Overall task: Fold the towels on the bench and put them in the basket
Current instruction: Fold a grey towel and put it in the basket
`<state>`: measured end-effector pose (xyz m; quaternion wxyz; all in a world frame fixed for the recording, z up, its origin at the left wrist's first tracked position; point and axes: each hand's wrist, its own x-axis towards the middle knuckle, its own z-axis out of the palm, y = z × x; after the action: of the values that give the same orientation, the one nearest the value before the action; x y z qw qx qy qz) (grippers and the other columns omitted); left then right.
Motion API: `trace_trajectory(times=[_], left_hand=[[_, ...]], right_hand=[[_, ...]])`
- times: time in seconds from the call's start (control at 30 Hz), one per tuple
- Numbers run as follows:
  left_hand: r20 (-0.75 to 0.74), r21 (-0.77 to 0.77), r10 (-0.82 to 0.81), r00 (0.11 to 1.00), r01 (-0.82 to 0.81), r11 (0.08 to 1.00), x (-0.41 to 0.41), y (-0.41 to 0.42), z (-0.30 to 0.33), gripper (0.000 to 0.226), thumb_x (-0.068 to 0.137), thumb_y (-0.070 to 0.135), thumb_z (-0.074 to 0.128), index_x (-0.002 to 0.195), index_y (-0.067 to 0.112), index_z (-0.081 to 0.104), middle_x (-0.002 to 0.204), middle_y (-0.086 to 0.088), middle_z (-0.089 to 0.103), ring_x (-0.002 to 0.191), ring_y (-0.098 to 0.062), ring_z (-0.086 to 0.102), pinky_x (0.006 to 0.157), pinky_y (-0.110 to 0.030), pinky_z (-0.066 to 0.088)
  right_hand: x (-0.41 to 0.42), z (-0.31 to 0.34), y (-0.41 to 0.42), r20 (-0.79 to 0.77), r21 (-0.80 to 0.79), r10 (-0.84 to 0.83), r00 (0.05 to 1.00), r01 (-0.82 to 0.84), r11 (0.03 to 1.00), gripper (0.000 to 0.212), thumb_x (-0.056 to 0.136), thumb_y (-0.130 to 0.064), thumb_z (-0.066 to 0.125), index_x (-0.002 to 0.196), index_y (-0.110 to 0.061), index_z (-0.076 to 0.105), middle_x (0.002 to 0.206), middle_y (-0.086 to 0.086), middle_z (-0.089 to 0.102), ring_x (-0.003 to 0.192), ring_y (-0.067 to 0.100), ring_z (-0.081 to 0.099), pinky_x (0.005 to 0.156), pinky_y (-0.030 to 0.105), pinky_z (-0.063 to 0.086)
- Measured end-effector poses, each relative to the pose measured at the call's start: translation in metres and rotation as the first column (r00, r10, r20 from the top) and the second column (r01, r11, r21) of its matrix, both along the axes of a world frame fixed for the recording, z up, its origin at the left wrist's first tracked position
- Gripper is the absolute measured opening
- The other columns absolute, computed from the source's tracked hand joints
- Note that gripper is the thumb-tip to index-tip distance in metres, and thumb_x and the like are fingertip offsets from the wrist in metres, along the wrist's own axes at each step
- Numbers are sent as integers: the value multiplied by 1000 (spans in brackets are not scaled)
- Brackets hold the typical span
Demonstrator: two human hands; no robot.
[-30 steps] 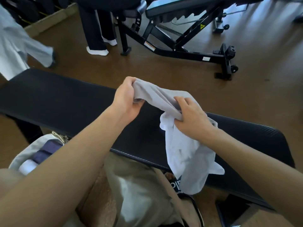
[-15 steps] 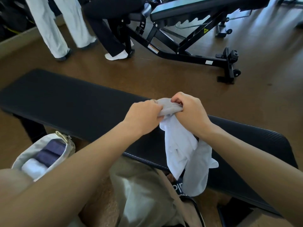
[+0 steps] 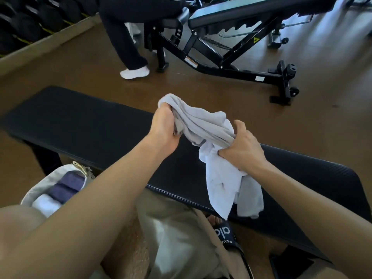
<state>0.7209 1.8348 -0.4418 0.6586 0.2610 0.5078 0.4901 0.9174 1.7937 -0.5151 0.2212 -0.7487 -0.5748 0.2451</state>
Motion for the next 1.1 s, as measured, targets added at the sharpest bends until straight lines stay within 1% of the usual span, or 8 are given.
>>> trace_trajectory(times=[0.13, 0.23, 0.33, 0.47, 0.53, 0.7, 0.87, 1.1], left_hand=[[208, 75, 73, 976, -90, 993, -22, 18, 19, 29, 105, 27, 38, 98, 18, 64, 82, -4, 72, 90, -23, 71, 88, -43, 56], [-347, 243, -117, 930, 210, 947, -34, 19, 14, 38, 98, 26, 43, 129, 12, 60, 113, -11, 71, 108, -23, 66, 98, -44, 53], [-876, 117, -294, 382, 760, 639, -45, 7, 11, 67, 76, 25, 45, 141, 34, 52, 130, 3, 65, 115, -20, 64, 97, -38, 54], [-863, -489, -10, -505, 831, 264, -42, -17, 10, 29, 82, 30, 55, 111, 31, 57, 75, 6, 62, 63, -16, 60, 56, -35, 51], [-759, -578, 153, -633, 763, 291, -51, -20, 3, 7, 87, 30, 53, 89, 26, 58, 68, 5, 57, 58, -16, 56, 56, -33, 50], [-761, -564, 24, -649, 679, 469, -92, -6, -16, 67, 78, 62, 64, 137, 35, 44, 107, 17, 54, 82, -16, 65, 69, -34, 55], [-932, -361, -168, -321, 802, 476, -46, -33, -47, 128, 65, 80, 69, 156, 48, -14, 140, 5, 37, 102, -23, 62, 80, -37, 54], [-993, -5, -90, 77, 736, 677, -16, -31, -77, 10, 89, 28, 54, 90, 23, 45, 81, 3, 60, 77, -26, 61, 66, -38, 49]], right_hand=[[12, 7, 1, 74, -32, -27, 997, 30, 999, 80, 82, -18, 67, 150, -26, 27, 116, 5, 60, 101, 29, 60, 88, 50, 55], [17, 14, 1, 204, -32, 11, 979, -5, 999, 63, 87, -14, 61, 144, -23, 37, 99, 2, 57, 86, 27, 58, 75, 40, 51], [17, 19, 2, 249, -25, 39, 968, -34, 999, 66, 86, -15, 63, 146, -23, 36, 97, 0, 54, 85, 25, 56, 72, 37, 45], [26, 19, -1, 303, -68, 65, 951, -46, 997, 65, 85, -14, 60, 146, -23, 37, 99, 0, 55, 87, 26, 55, 73, 38, 44], [35, 22, -2, 327, -121, 68, 943, -29, 992, 64, 87, -15, 59, 146, -23, 37, 99, 1, 55, 87, 26, 55, 72, 38, 45], [44, 24, -9, 338, -128, 25, 941, 20, 992, 61, 86, -21, 66, 141, -22, 42, 99, 1, 56, 88, 26, 56, 74, 39, 48], [-8, 23, -15, 96, 70, 106, 990, -113, 991, 32, 82, -19, 61, 112, -27, 54, 88, -3, 66, 81, 23, 64, 75, 45, 56], [-29, 18, -16, 168, 119, 218, 961, -240, 963, 41, 83, -13, 61, 119, -27, 50, 95, -6, 63, 85, 22, 61, 72, 41, 51]])
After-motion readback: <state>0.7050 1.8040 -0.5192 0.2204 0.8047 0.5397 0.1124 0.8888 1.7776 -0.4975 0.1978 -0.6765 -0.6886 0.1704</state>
